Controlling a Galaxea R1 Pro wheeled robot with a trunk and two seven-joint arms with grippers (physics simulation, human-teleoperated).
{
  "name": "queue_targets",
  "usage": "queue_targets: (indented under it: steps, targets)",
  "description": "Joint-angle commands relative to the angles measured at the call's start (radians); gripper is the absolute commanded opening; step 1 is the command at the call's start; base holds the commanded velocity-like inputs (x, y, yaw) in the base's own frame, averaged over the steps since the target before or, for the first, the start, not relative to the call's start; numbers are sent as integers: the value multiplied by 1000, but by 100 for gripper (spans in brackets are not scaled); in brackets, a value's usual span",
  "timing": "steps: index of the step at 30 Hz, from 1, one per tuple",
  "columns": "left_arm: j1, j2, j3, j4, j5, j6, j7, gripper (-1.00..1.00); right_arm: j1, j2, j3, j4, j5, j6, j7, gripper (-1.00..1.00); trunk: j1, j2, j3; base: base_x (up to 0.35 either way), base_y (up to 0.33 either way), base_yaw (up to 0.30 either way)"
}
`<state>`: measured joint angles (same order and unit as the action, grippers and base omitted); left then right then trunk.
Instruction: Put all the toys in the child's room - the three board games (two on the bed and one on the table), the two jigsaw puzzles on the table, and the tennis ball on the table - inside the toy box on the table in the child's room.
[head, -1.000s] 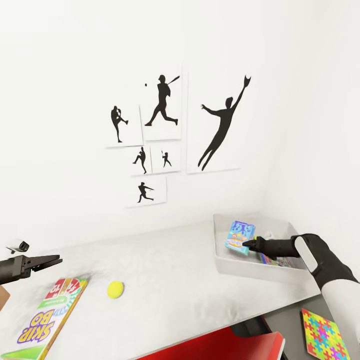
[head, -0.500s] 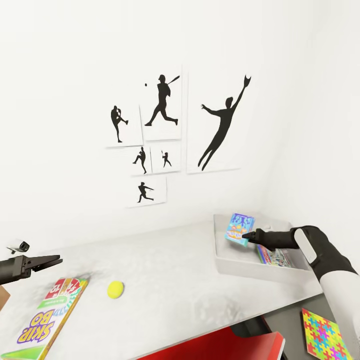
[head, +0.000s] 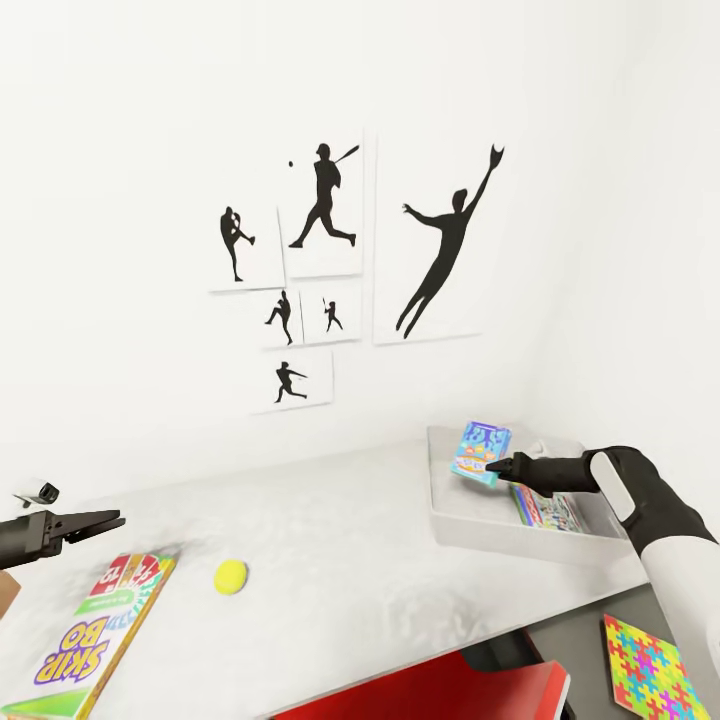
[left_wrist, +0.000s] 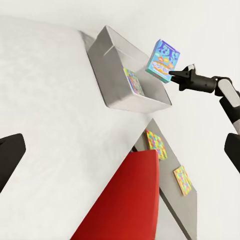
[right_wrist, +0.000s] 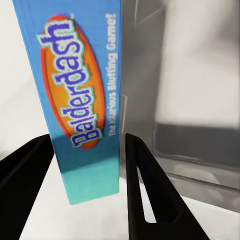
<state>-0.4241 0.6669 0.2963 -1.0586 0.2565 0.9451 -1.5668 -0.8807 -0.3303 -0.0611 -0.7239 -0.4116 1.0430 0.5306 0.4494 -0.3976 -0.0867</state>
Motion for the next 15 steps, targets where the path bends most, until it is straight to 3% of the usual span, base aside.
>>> queue_targets:
  steps: [1,15]
  targets:
    - [-1,0,0,0,0,11,-4,100,-1,0,-3,1,8,4,9,-100,1,-2,-4,0,0,0]
    - [-1,0,0,0,0,11,-4,100,-8,-1,-2,39,17,4,9,-100,1,-2,-24,0,0,0]
